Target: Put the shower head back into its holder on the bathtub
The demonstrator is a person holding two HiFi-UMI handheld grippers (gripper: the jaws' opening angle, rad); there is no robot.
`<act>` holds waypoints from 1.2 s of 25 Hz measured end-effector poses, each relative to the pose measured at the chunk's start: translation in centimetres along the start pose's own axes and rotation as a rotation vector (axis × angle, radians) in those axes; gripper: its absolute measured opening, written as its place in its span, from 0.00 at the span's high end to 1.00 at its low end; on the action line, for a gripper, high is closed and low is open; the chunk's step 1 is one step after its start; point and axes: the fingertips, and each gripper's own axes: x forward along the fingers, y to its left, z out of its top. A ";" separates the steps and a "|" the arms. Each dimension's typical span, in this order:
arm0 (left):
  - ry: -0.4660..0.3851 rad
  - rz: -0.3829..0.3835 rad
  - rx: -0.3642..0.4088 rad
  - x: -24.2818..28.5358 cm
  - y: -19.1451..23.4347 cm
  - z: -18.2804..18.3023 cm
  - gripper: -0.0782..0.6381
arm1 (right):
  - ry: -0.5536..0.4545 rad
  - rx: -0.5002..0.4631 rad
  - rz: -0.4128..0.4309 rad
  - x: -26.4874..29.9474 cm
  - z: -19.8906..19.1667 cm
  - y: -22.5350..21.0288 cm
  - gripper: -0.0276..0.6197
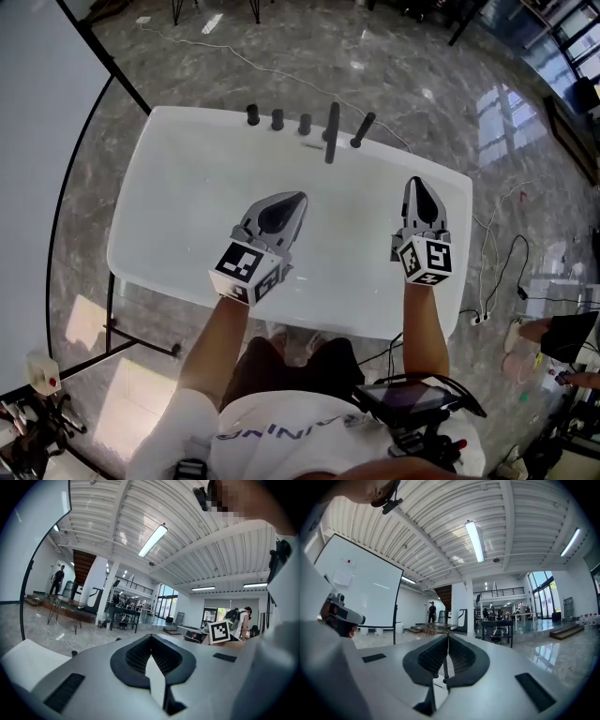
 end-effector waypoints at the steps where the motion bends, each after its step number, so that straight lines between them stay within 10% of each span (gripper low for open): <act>1: 0.007 -0.008 0.001 -0.8 -0.4 -0.1 0.87 | -0.006 0.007 -0.006 -1.1 1.0 0.6 0.93; 12: 0.057 -0.013 0.072 -7.6 -6.5 0.1 0.87 | 0.005 0.053 0.094 -14.4 6.9 5.4 0.94; 30: 0.010 -0.030 0.137 -10.5 -28.7 2.3 0.87 | -0.082 0.087 0.154 -33.5 13.7 -0.6 0.94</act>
